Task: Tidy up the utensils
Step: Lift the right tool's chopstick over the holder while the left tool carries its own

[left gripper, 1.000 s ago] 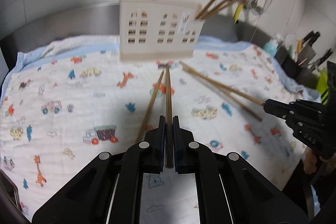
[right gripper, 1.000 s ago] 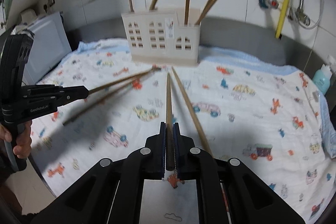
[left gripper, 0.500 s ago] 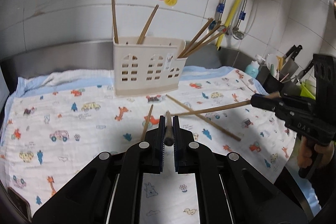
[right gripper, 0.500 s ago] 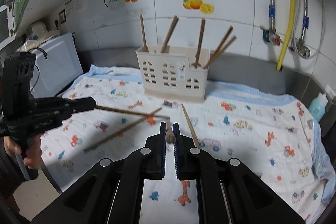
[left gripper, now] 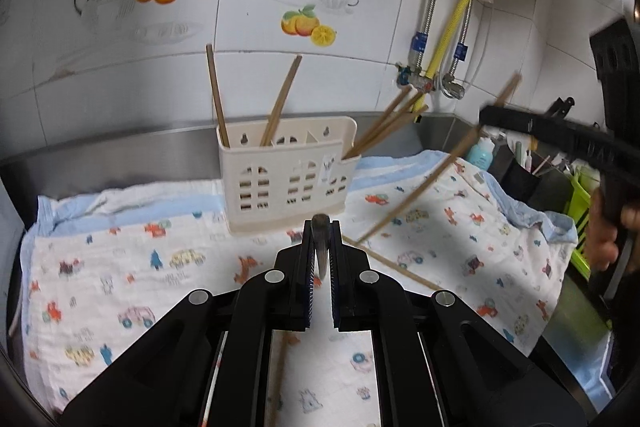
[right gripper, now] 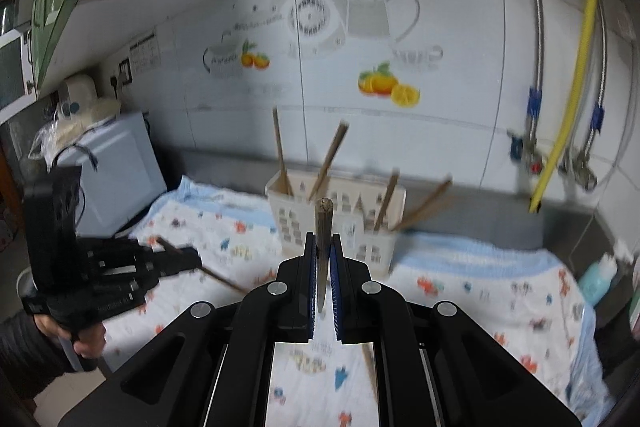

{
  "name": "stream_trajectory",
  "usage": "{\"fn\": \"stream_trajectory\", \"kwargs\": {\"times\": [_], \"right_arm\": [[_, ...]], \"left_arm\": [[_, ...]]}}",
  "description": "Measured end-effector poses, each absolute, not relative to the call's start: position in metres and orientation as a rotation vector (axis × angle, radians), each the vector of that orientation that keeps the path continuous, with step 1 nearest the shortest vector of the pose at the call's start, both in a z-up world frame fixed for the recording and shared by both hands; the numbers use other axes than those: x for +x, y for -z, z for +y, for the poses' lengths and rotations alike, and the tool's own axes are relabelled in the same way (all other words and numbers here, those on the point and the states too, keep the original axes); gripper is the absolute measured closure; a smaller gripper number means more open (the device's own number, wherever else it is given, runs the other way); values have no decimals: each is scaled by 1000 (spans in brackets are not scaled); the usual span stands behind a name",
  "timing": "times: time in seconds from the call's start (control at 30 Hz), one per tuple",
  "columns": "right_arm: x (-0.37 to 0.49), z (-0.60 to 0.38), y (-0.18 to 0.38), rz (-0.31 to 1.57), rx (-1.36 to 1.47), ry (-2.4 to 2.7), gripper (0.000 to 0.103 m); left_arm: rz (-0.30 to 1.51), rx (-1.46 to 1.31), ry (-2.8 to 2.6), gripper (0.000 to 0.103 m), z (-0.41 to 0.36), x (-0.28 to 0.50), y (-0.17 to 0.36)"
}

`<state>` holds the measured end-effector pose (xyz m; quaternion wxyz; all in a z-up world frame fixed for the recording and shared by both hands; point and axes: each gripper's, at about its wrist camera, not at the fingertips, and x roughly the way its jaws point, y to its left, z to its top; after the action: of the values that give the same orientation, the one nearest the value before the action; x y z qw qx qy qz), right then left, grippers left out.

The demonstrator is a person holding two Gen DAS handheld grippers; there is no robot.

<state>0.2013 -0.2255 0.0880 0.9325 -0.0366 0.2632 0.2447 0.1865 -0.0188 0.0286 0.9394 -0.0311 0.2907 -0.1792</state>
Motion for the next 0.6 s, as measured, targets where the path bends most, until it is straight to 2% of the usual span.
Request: {"fn": "stream_trajectory", "kwargs": {"times": [0.33, 0.6], "right_arm": [[247, -212, -154, 448, -105, -471, 97], [285, -212, -157, 458, -122, -409, 97]], "left_arm": [[533, -8, 357, 97, -19, 217, -72], [401, 33, 311, 97, -22, 242, -136]]}}
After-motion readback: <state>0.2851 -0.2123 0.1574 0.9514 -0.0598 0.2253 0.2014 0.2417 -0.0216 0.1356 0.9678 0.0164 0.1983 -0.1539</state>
